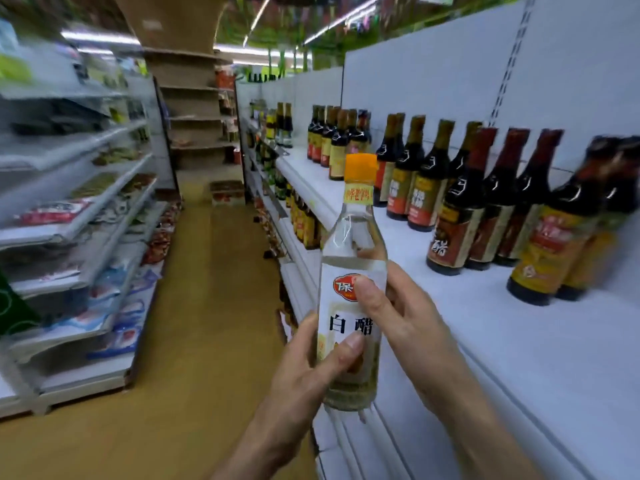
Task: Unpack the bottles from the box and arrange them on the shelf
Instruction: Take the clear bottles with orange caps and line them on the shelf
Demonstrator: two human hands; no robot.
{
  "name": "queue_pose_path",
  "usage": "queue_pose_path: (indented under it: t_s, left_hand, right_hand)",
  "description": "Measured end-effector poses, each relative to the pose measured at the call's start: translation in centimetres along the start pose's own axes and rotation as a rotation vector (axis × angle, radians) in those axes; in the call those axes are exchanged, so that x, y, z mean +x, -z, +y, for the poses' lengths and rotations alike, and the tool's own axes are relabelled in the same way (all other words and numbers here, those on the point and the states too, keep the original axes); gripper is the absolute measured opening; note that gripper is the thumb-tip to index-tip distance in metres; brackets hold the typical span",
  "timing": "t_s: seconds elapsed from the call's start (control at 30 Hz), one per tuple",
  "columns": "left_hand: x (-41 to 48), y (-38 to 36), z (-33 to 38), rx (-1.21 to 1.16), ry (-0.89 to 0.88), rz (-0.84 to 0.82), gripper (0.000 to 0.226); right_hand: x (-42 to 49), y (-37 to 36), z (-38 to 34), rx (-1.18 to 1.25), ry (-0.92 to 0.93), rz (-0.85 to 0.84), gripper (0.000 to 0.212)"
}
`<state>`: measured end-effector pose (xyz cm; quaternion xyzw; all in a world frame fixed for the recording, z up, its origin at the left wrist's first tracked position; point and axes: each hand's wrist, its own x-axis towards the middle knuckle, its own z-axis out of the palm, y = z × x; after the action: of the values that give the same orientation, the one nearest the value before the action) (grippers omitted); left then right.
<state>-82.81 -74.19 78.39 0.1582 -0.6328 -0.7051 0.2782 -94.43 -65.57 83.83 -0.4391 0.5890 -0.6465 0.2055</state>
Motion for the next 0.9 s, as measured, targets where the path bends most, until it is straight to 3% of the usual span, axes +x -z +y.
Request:
queue_pose_path:
  t_s: [0.1, 0.27, 0.53, 0.9]
  left_hand:
    - [1.5, -1.6, 1.2, -0.004, -0.023, -0.091, 0.030]
    - [4.3, -4.0, 2.5, -0.011, -0.055, -0.257, 0.046]
    - [7.7, -8.5, 3.2, -0.090, -0.055, -0.541, 0.044]
    - [7.3, -16.4, 2.5, -0.125, -0.066, -0.993, 0.043]
  right_hand:
    - [0.0, 1.8, -1.5, -0.039, 0.025, 0.059, 0.034]
    - [-0.2, 4.4, -3.6, -0.101, 0.054, 0.192, 0.035]
    - [-1.9, 7.6, -6.3, -0.250, 0.040, 0.444, 0.033]
    - [-8.6, 10.1, -8.7, -0.465, -0.005, 0.900, 0.042]
